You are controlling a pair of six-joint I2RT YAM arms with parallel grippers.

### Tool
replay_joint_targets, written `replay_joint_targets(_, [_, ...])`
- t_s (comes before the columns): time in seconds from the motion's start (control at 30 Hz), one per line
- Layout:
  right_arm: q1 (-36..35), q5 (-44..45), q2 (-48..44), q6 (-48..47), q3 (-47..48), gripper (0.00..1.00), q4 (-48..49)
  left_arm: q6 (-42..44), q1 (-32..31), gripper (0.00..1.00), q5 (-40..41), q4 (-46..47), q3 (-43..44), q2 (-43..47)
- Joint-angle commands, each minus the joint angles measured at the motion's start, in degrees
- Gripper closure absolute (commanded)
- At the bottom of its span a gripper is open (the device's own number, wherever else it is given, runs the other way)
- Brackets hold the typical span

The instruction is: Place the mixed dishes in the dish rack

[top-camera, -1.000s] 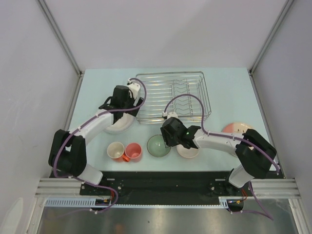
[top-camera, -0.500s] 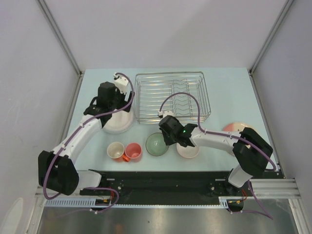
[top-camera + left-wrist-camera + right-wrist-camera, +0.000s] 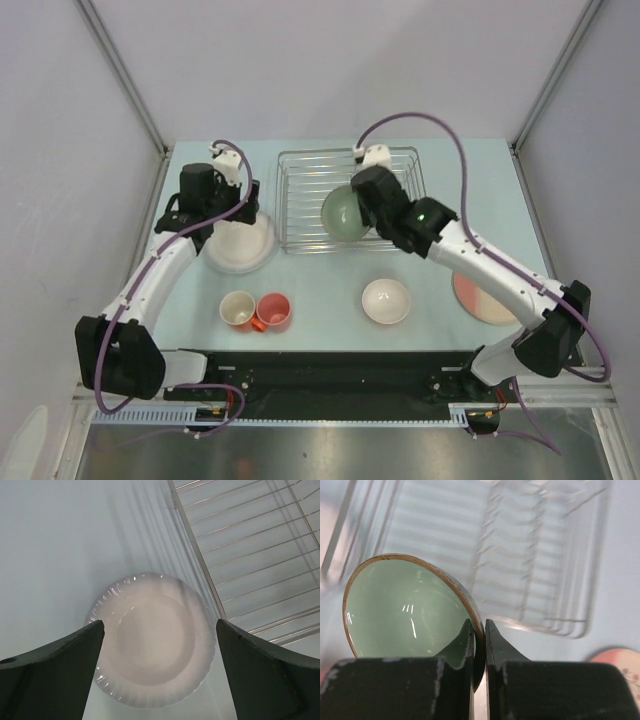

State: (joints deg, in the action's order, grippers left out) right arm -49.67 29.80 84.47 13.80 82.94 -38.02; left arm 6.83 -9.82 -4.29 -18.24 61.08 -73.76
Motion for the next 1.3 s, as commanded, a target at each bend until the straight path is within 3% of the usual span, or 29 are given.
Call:
replay_joint_targets(0.0, [7.38,16.58,1.99,-7.20,9.75,1.00,0.57,-2.87,3.31,0.00,-5.54,0.40,-0.70,3.18])
replay_joint_targets(0.13, [11.87,32.83,12.63,-17.11,16.64,1.00,5.74,-3.49,6.13,0.00,-8.62,-1.62,-0.70,2.13])
replay_joint_targets(0.23, [13.98,42.95,19.91,-31.35,16.47,1.00,19.79,-3.05,8.93,0.00,-9.94,-1.98,-1.57,1.95])
replay_joint_targets(0.47, [15.31,47.10,30.21,-56.13,14.45,1.00,50.63,-1.65,13.16,0.00,-11.35,-1.62,-3.86,2.30])
replay_joint_targets(0.5, [15.65,47.36,31.88,-65.13,14.19,1.00,60.68,-1.38,13.34,0.01,-11.52,-1.45,-4.04,2.39])
replay_joint_targets(0.57, [15.74,47.54,36.53,-72.91,14.88,1.00,74.14,-1.29,14.04,0.00,-11.70,-1.54,-4.30,2.39])
replay_joint_targets(0.6, [15.92,47.80,37.95,-81.13,15.32,1.00,78.41,-1.12,14.30,0.00,-11.79,-1.45,-4.39,2.39])
replay_joint_targets(0.67, [16.01,47.81,41.28,-86.12,16.81,1.00,84.49,-0.86,14.74,0.00,-11.79,-1.54,-4.48,2.39])
replay_joint_targets(1.03, [16.89,47.63,41.84,-68.49,13.30,1.00,65.82,-0.85,16.33,0.00,-12.58,-1.01,-5.36,2.48])
replay_joint_targets(1.1, [16.80,45.53,41.40,-57.17,14.53,1.00,52.58,-1.03,16.41,0.00,-12.76,-0.92,-5.71,2.39])
replay_joint_targets(1.13, [16.89,44.22,41.39,-46.43,17.06,1.00,39.82,-1.12,16.50,0.00,-12.76,-0.75,-5.97,2.48])
replay_joint_targets(1.17, [16.97,40.90,41.57,-41.71,19.08,1.00,32.90,-1.12,16.50,0.00,-12.84,-0.66,-6.15,2.48])
replay_joint_targets(1.27, [17.41,37.88,42.27,-34.29,21.57,1.00,24.06,-1.12,16.68,0.00,-12.84,-0.22,-6.67,2.74])
